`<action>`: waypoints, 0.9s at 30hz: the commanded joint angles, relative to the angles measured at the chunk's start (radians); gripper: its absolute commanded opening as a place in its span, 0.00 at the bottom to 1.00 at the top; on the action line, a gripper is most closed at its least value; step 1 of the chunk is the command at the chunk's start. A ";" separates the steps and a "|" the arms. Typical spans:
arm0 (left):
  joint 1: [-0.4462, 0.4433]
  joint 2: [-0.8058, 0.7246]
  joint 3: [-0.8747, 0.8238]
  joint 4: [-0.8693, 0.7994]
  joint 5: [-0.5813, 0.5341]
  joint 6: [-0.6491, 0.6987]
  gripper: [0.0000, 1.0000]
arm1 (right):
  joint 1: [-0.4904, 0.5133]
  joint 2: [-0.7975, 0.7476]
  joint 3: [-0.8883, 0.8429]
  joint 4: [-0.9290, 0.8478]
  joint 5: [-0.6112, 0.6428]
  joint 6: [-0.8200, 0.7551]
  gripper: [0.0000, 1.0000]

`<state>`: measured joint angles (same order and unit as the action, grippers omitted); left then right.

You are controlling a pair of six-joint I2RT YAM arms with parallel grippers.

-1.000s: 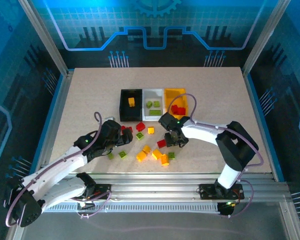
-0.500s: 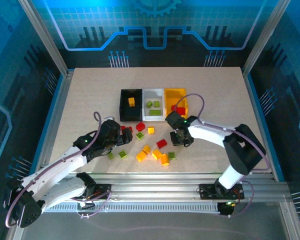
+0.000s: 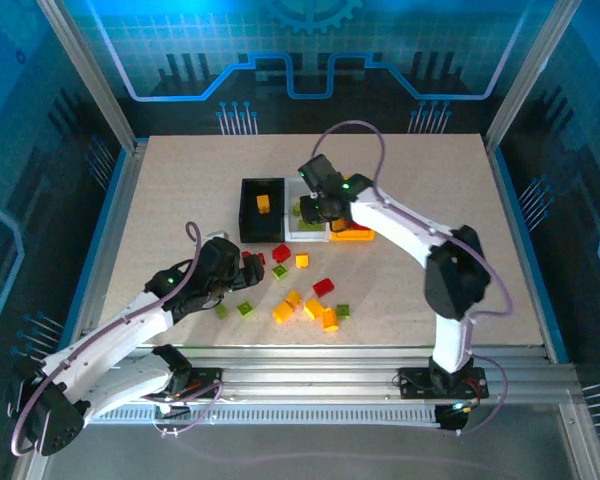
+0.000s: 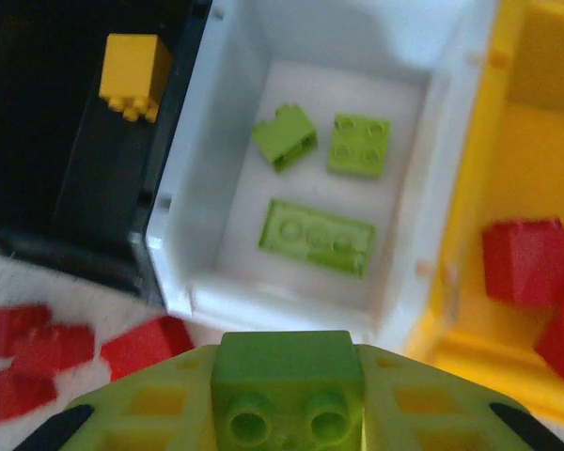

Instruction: Sort the legos into containers by color

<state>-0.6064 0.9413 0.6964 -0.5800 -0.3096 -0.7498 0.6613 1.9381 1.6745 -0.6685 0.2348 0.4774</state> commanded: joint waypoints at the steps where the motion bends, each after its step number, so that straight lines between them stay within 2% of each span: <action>1: 0.011 -0.013 0.035 -0.041 -0.008 0.024 0.99 | -0.012 0.151 0.156 -0.072 0.051 -0.014 0.31; 6: 0.011 -0.019 0.033 -0.052 -0.003 0.023 0.99 | -0.028 0.286 0.312 -0.118 0.063 -0.005 0.32; 9: 0.012 -0.018 0.028 -0.051 0.001 0.018 0.99 | -0.031 0.330 0.363 -0.148 0.066 0.003 0.37; 11: 0.013 -0.015 0.026 -0.047 0.001 0.012 0.99 | -0.031 0.333 0.366 -0.144 0.056 0.007 0.45; 13: 0.013 -0.010 0.025 -0.043 -0.001 0.013 0.99 | -0.031 0.318 0.360 -0.129 0.051 0.008 0.58; 16: 0.012 0.003 0.031 -0.043 -0.006 0.019 0.99 | -0.034 0.289 0.354 -0.115 0.041 0.012 0.67; 20: 0.012 0.020 0.044 -0.029 0.007 0.036 0.99 | -0.035 0.193 0.278 -0.060 0.008 0.024 0.71; 27: 0.008 0.107 0.072 0.024 0.124 0.082 0.99 | -0.032 -0.076 -0.044 0.070 -0.026 0.082 0.71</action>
<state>-0.6029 1.0107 0.7284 -0.5915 -0.2619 -0.7094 0.6334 1.9892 1.7294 -0.6628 0.2245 0.5167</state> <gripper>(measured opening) 0.989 0.709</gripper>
